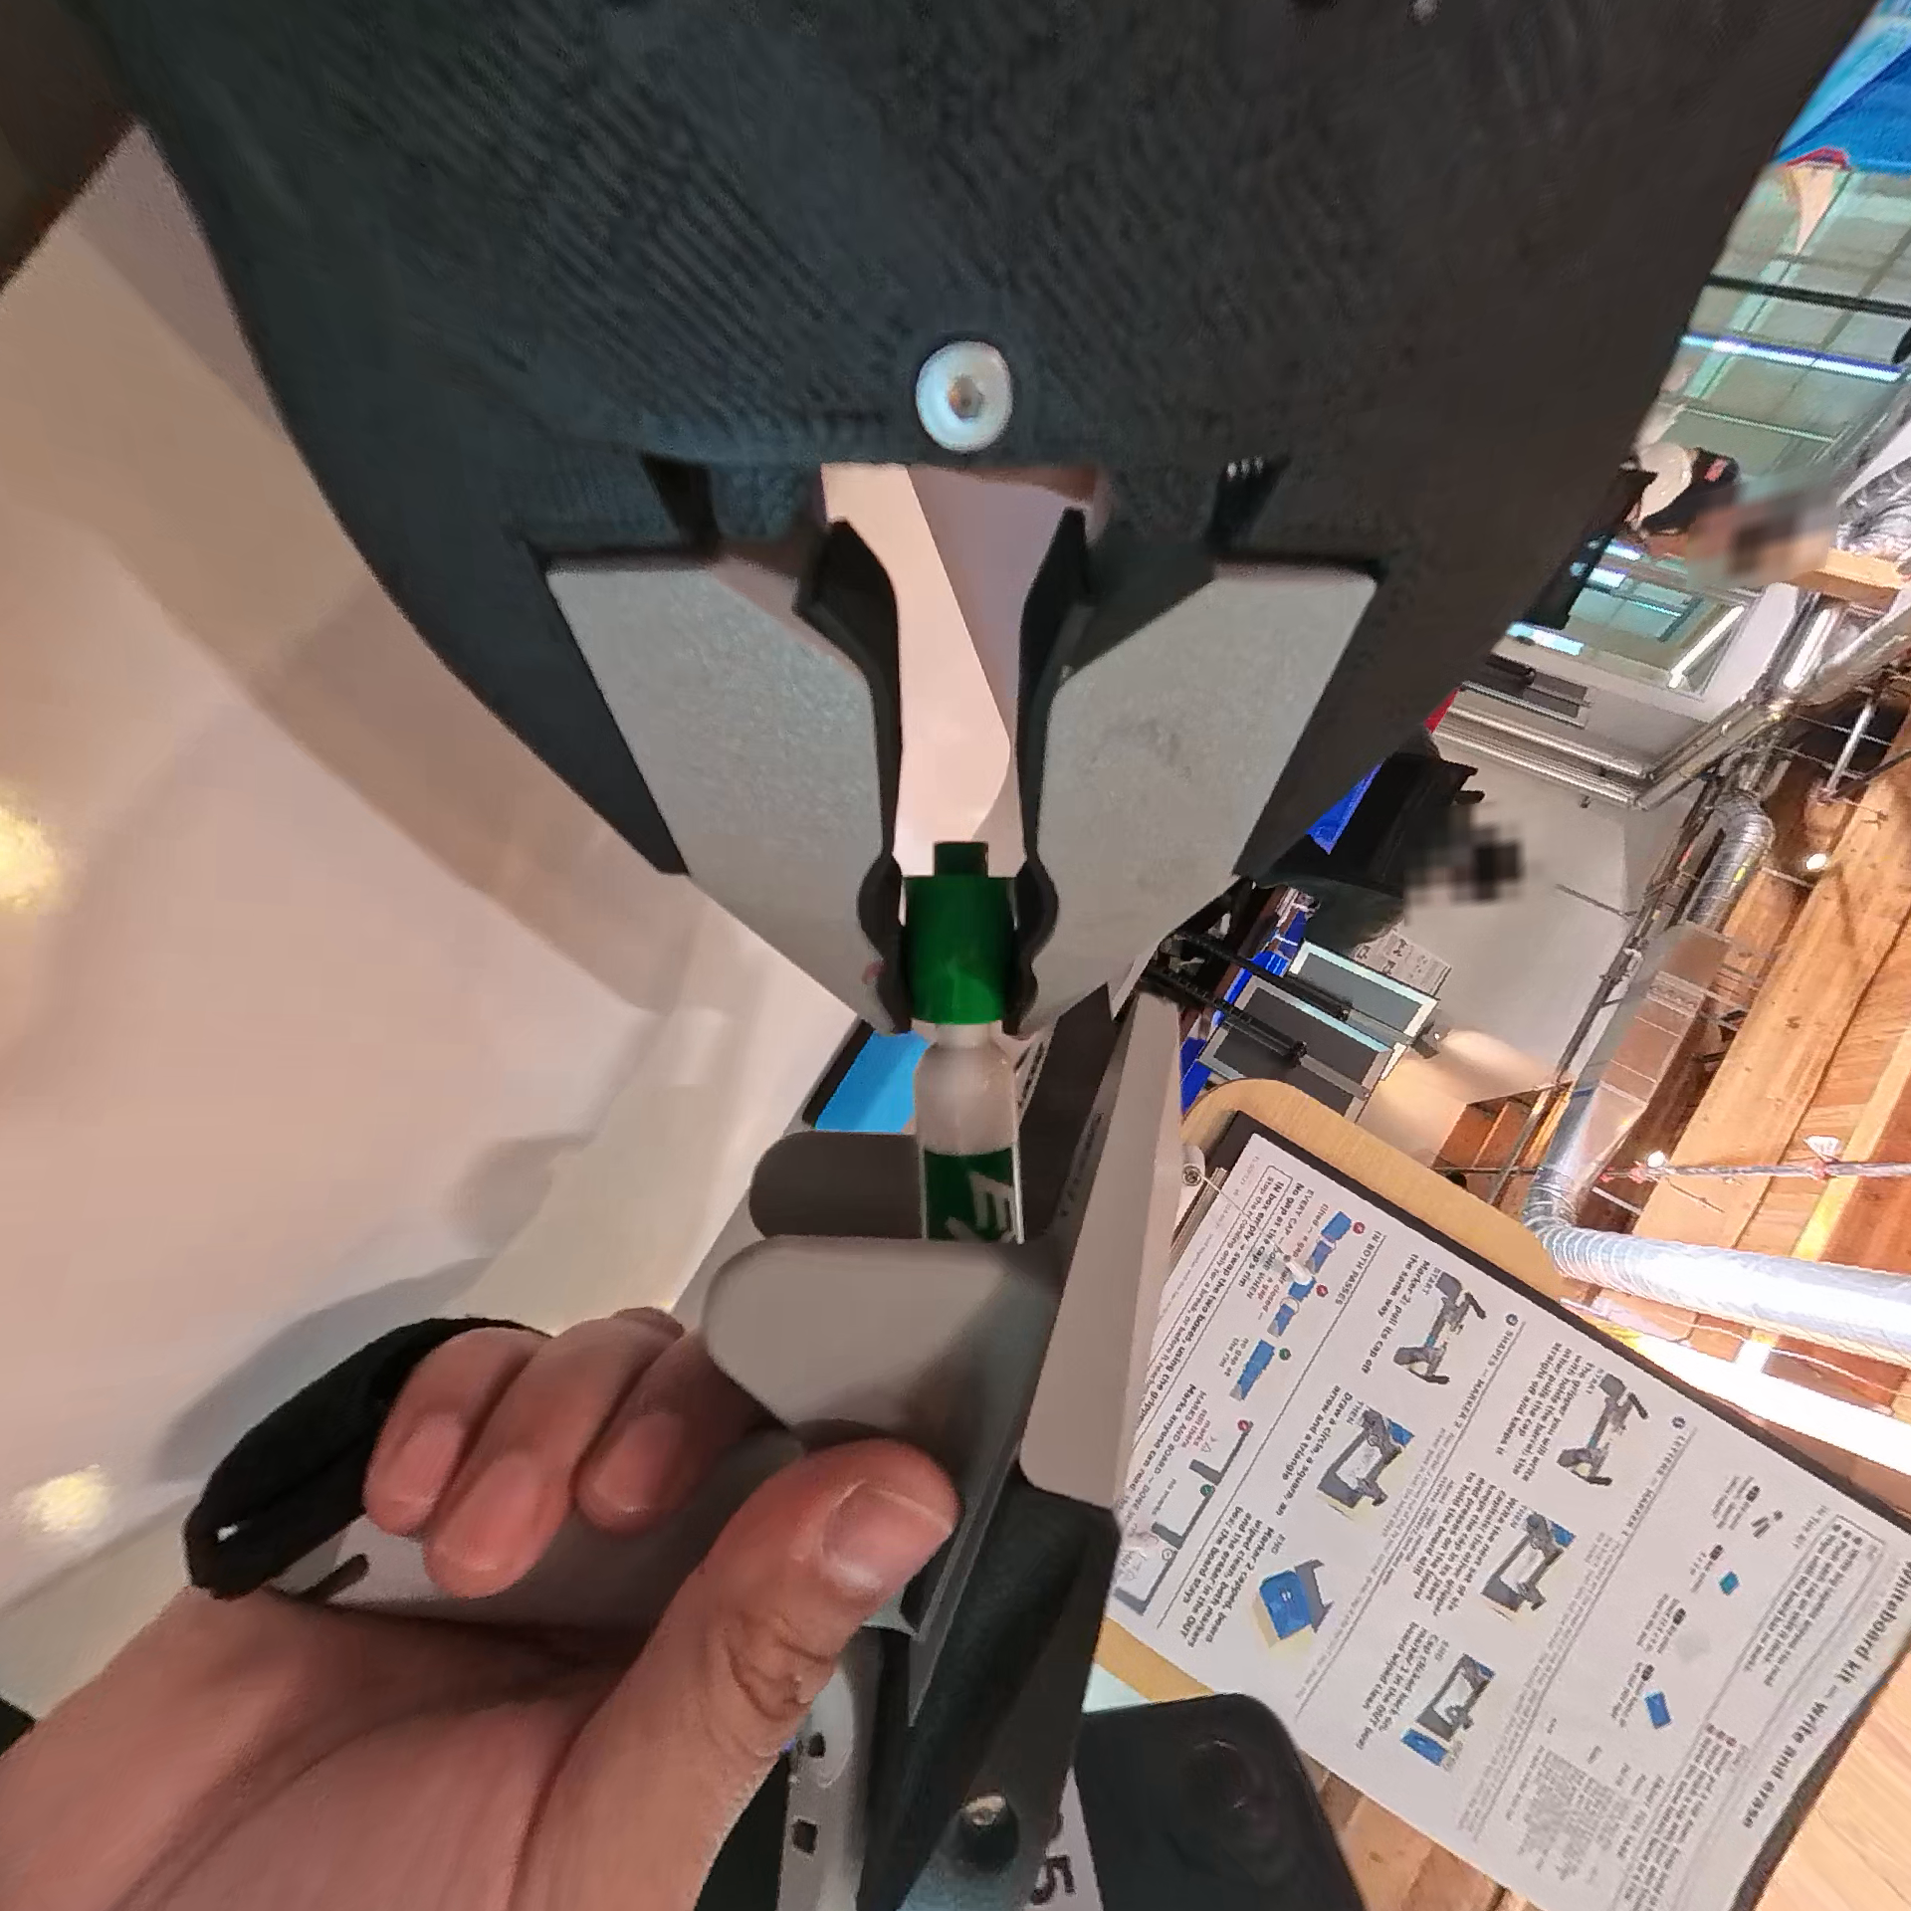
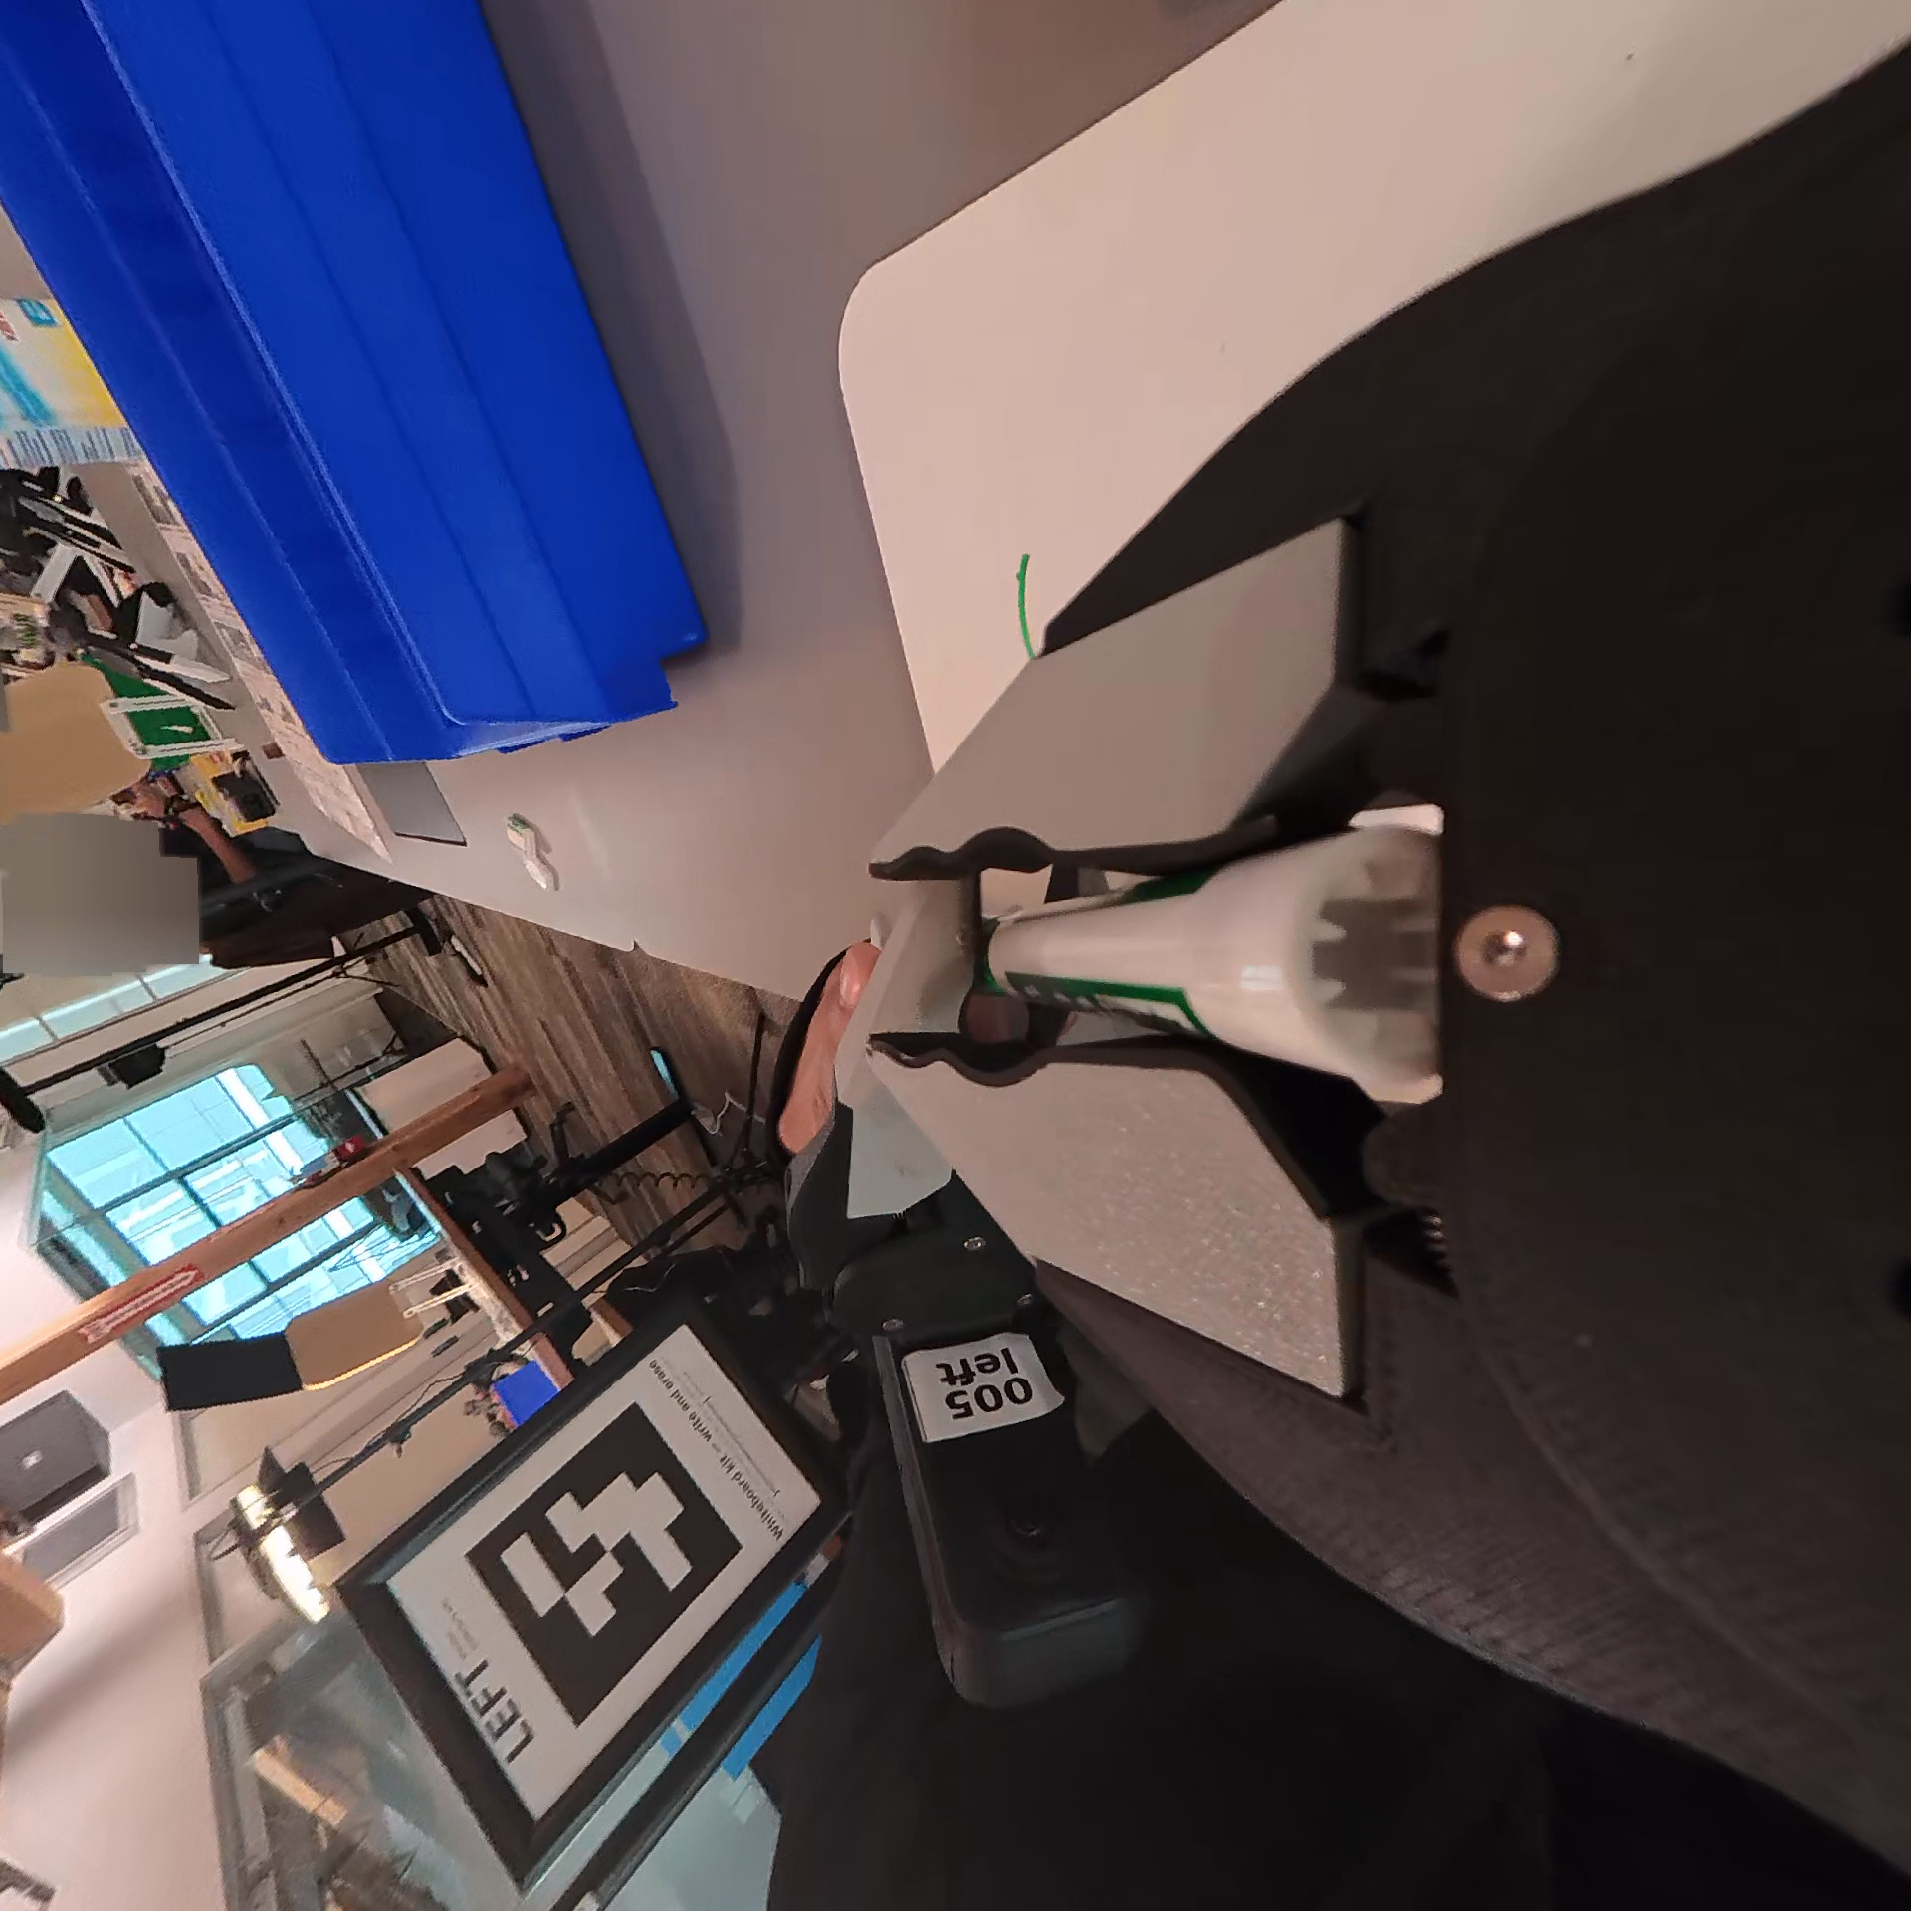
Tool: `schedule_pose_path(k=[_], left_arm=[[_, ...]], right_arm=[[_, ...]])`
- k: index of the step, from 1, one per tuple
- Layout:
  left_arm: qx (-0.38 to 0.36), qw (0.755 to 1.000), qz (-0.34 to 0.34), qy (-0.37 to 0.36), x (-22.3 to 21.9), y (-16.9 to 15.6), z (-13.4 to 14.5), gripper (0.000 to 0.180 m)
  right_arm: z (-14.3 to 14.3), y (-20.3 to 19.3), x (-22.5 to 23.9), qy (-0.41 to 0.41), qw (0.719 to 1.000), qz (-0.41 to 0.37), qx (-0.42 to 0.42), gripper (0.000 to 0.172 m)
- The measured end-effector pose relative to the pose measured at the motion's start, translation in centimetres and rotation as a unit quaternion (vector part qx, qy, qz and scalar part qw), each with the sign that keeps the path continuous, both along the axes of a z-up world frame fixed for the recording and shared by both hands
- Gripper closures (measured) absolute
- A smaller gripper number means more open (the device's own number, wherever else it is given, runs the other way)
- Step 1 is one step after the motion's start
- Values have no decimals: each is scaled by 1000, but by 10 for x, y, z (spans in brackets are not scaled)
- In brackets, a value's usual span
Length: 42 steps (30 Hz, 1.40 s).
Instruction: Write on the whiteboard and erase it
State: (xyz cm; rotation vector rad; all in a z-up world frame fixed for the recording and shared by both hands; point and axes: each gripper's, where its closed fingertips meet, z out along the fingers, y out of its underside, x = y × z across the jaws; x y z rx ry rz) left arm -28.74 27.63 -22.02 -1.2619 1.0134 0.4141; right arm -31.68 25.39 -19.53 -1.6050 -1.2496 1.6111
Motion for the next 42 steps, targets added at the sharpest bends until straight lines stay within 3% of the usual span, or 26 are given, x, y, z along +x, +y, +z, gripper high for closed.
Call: schedule_pose_path(k=[7,17,26,35,42], left_arm=[[-16,1000,5,-5,-11,3,-3,165],[-115,993,26,-10,-63,16,-22,166],[-233,973,-11,-4,-60,13,-46,166],[-281,959,-33,-26,-59,11,-50,166],[-276,960,-29,-30,-60,12,-48,166]], right_arm=[[0,12,8,-2,1000,-24,10,143],[-39,33,13,-120,985,-76,101,143],[-64,51,0,-205,963,-102,145,142],[-67,62,1,-221,956,-117,155,142],[-70,60,-1,-238,951,-105,164,143]])
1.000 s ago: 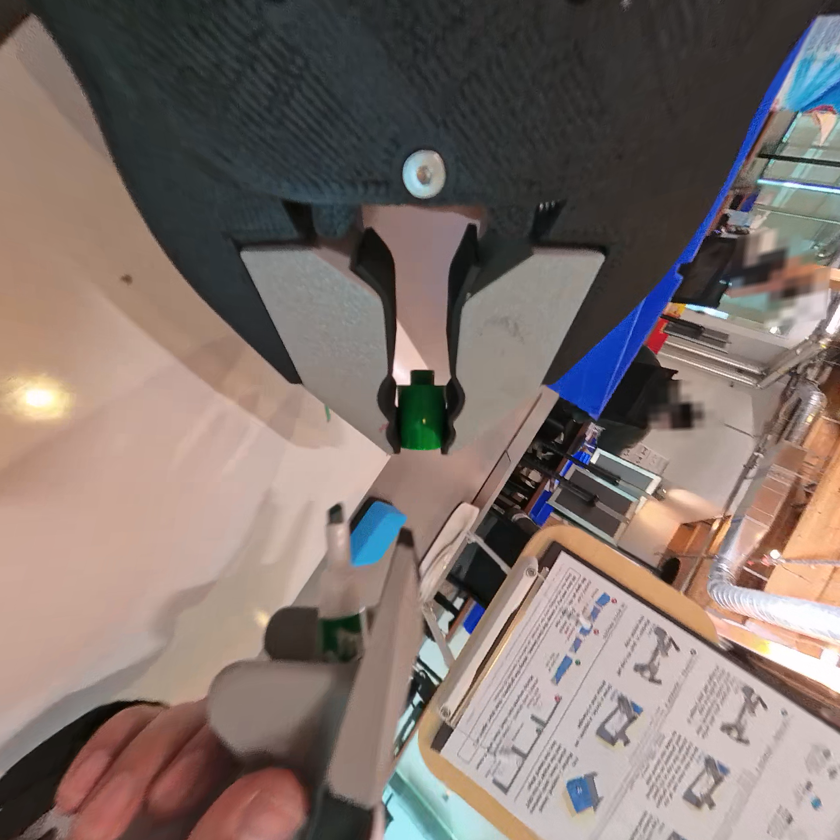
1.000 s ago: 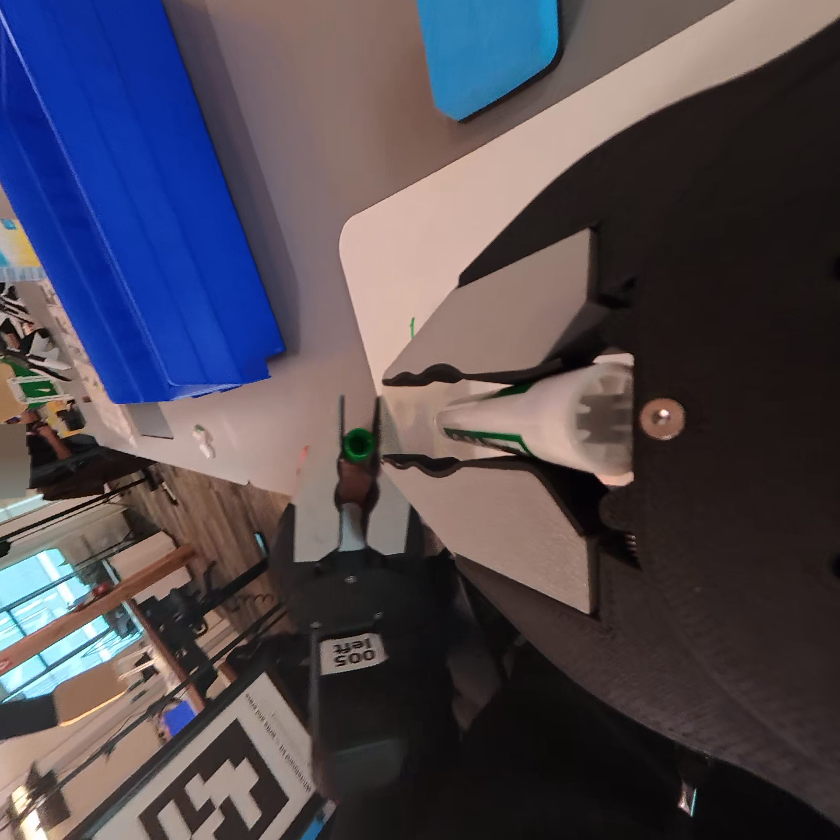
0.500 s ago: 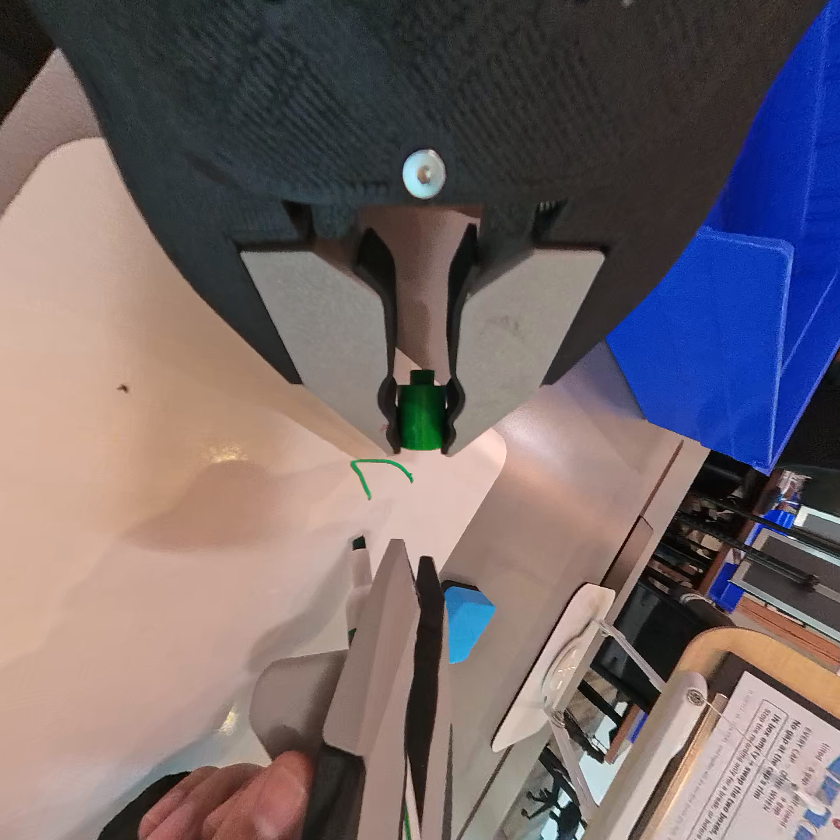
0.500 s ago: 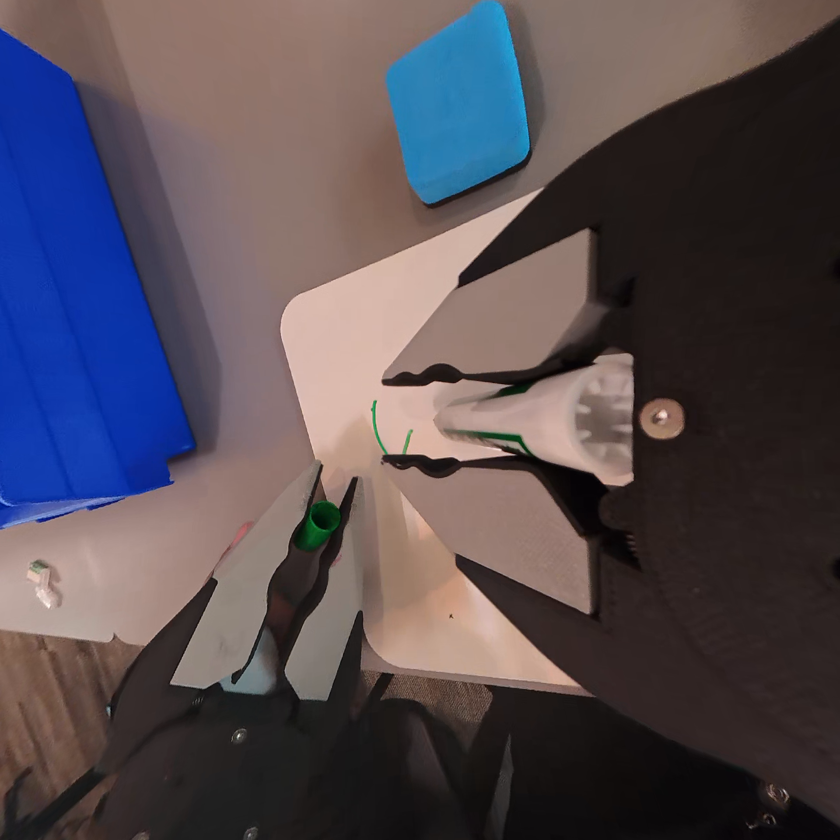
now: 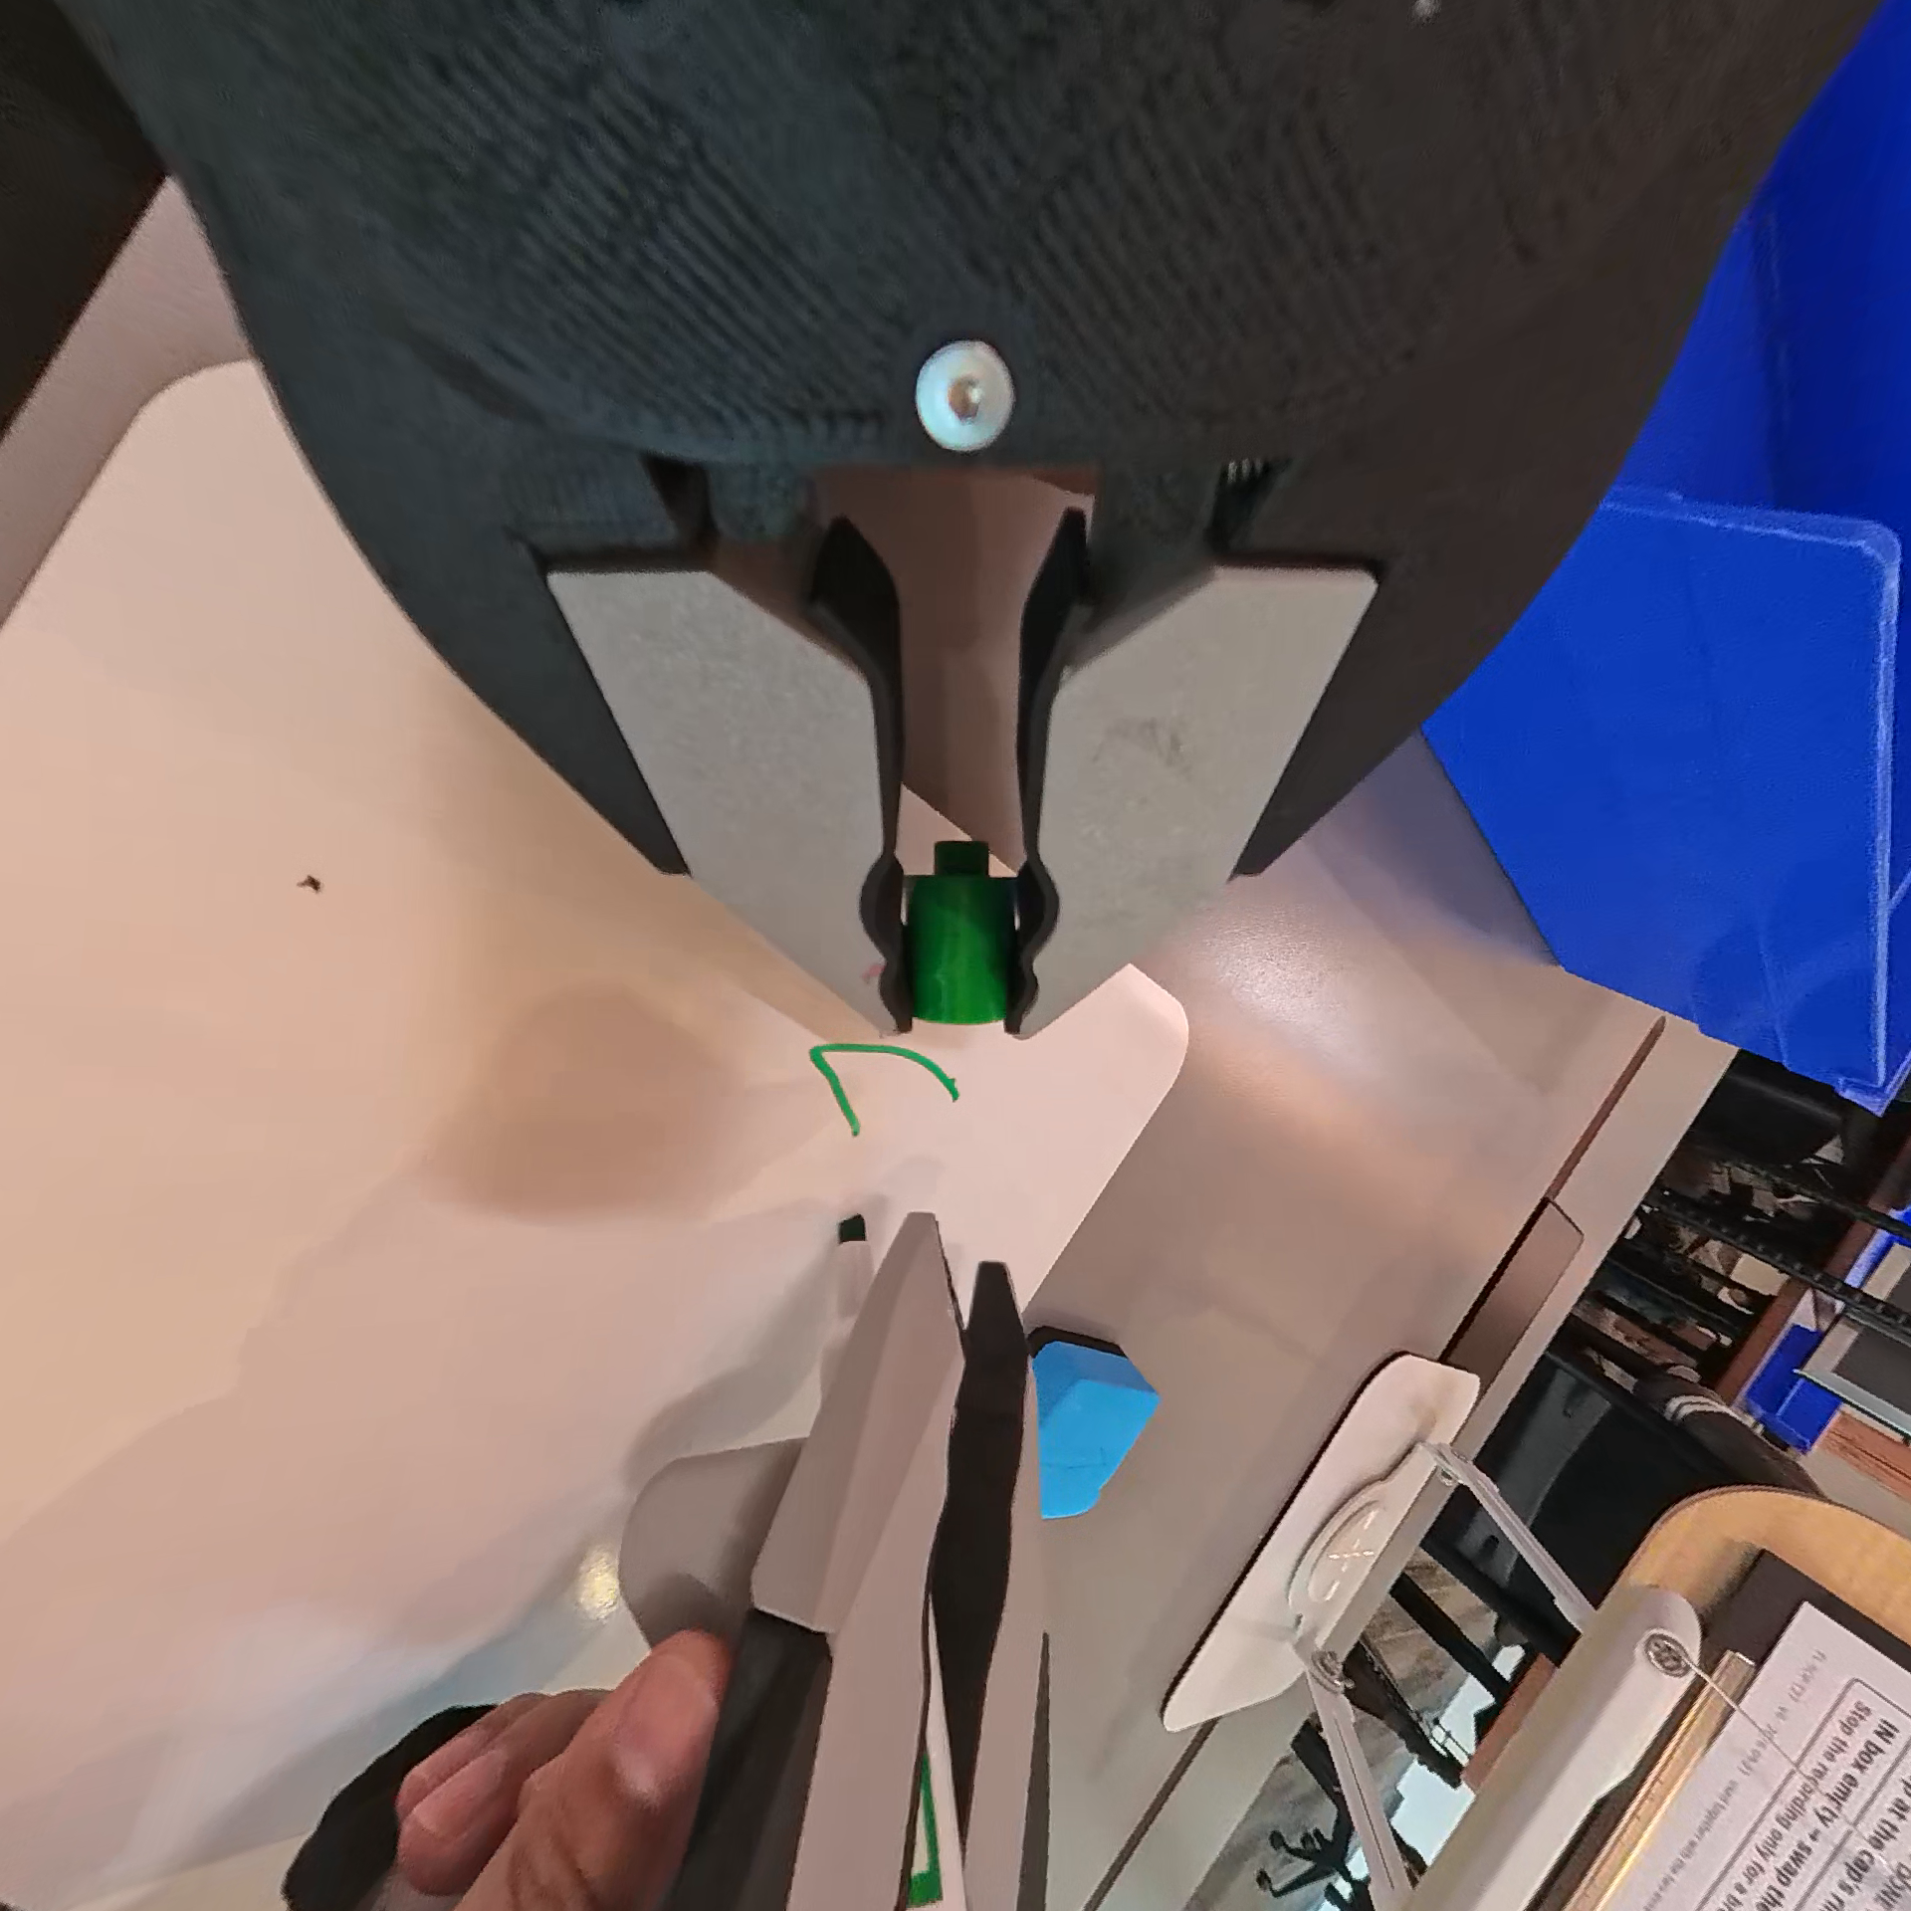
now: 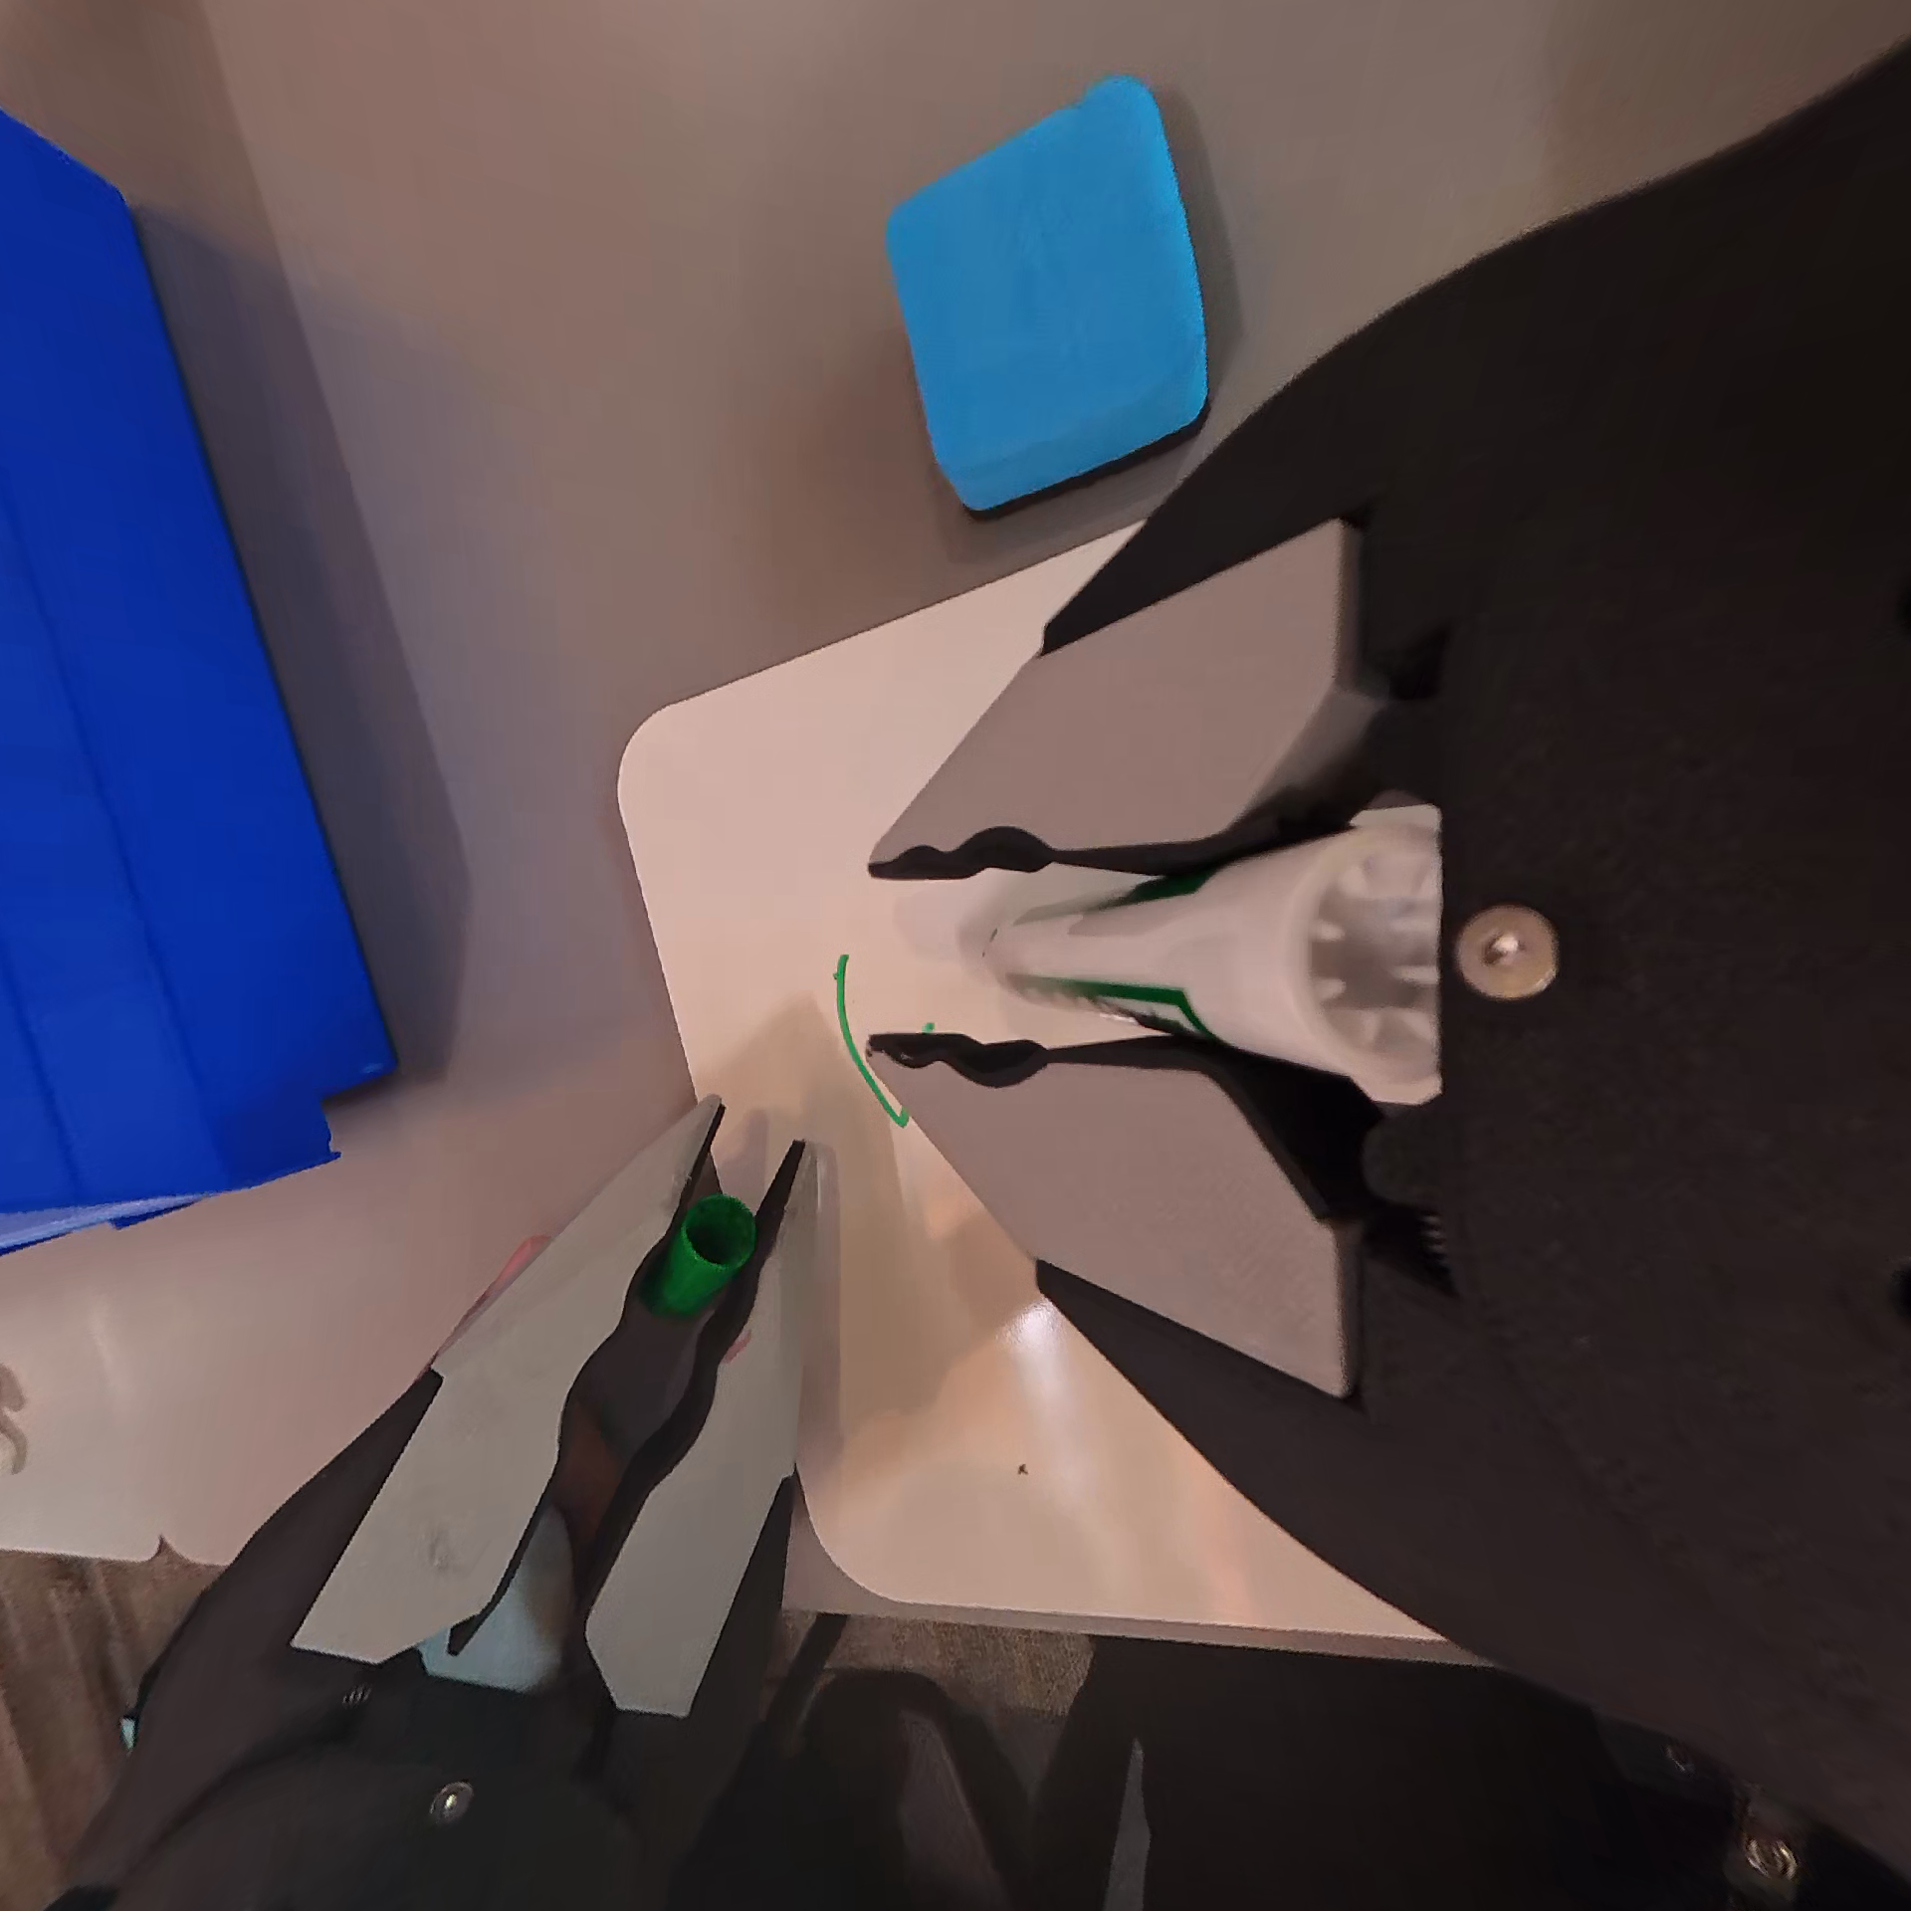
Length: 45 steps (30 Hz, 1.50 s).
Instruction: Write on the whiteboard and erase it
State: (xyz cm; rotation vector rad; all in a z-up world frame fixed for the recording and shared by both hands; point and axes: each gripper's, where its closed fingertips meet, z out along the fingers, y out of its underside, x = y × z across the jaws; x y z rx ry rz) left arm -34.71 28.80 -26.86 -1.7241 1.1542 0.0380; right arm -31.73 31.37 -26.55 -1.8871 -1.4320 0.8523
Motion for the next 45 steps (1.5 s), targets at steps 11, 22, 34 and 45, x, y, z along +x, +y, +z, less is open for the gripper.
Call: schedule_pose_path(k=[11,22,34,45], left_arm=[[5,1000,6,2,-1,1,1,166],[6,1000,8,3,-1,2,0,165],[7,1000,11,11,-2,3,-1,166],[10,1000,12,14,-2,3,-2,166]], right_arm=[[-1,-12,-6,-9,999,30,-19,142],[-10,-35,8,-39,997,56,-34,143],[-9,-39,24,-32,995,55,-72,143],[-11,-11,33,-47,997,13,-58,143]])
